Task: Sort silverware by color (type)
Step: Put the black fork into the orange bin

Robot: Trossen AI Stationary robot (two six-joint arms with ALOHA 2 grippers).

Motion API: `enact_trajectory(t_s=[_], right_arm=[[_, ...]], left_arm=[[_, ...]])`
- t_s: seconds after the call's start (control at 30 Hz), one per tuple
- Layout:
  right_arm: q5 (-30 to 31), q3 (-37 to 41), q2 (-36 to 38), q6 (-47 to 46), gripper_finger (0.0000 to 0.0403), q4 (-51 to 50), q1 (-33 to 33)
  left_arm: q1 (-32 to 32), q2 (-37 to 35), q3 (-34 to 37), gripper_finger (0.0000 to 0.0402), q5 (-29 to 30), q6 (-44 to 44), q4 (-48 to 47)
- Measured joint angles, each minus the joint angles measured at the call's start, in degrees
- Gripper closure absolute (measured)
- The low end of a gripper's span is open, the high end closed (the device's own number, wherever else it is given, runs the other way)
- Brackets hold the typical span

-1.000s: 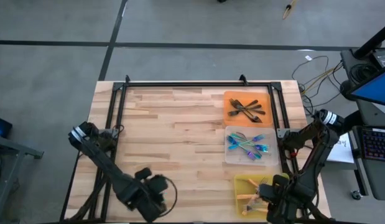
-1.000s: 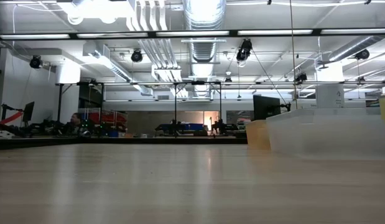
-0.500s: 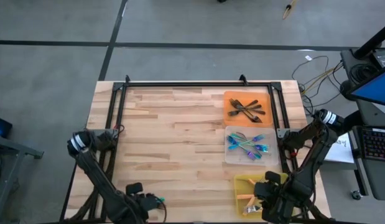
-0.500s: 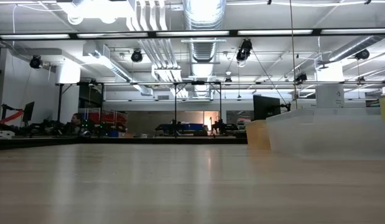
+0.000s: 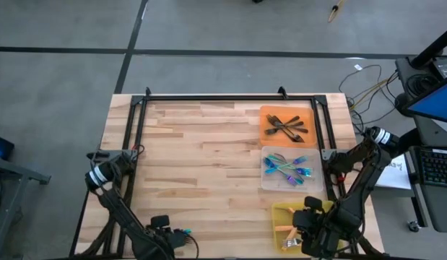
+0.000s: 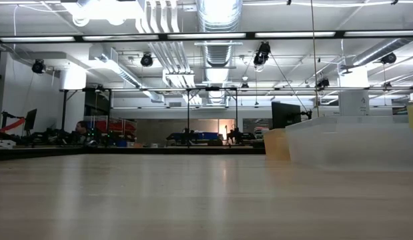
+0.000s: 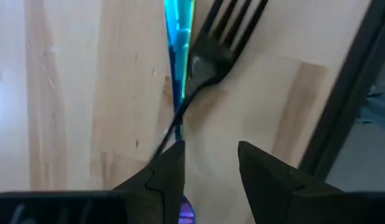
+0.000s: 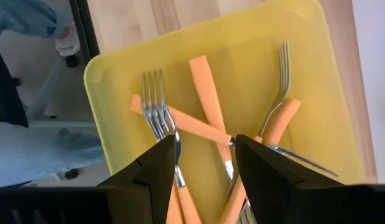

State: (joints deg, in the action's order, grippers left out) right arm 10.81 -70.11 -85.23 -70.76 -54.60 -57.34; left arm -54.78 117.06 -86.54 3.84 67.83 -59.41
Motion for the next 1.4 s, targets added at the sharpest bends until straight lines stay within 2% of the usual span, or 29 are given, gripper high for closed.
enact_trajectory(t_s=[0.37,0.8,0.93,1.17,1.4], right_arm=[[3.32,0.00,0.00,1.63,0.0246,0.06,0.66],[5.20,0.00,-0.02,4.64,0.0245,0.05,0.66],[7.24,0.00,-0.02,4.83,0.0245,0.07,0.66],[7.28,0.02,-0.02,5.47,0.0245,0.07,0.66],[7.29,0.02,-0.07,5.49,0.0245,0.07,0.66]], left_arm=[[4.18,1.83,0.00,0.0286,2.47,-5.80,-0.01],[3.56,2.05,0.00,0.0288,0.31,-2.66,1.42],[3.65,2.05,0.07,0.0288,0.13,-2.62,5.20],[3.63,2.05,0.54,0.0288,-1.65,-2.32,9.82],[3.88,2.05,0.64,0.0288,-1.65,-2.31,8.93]])
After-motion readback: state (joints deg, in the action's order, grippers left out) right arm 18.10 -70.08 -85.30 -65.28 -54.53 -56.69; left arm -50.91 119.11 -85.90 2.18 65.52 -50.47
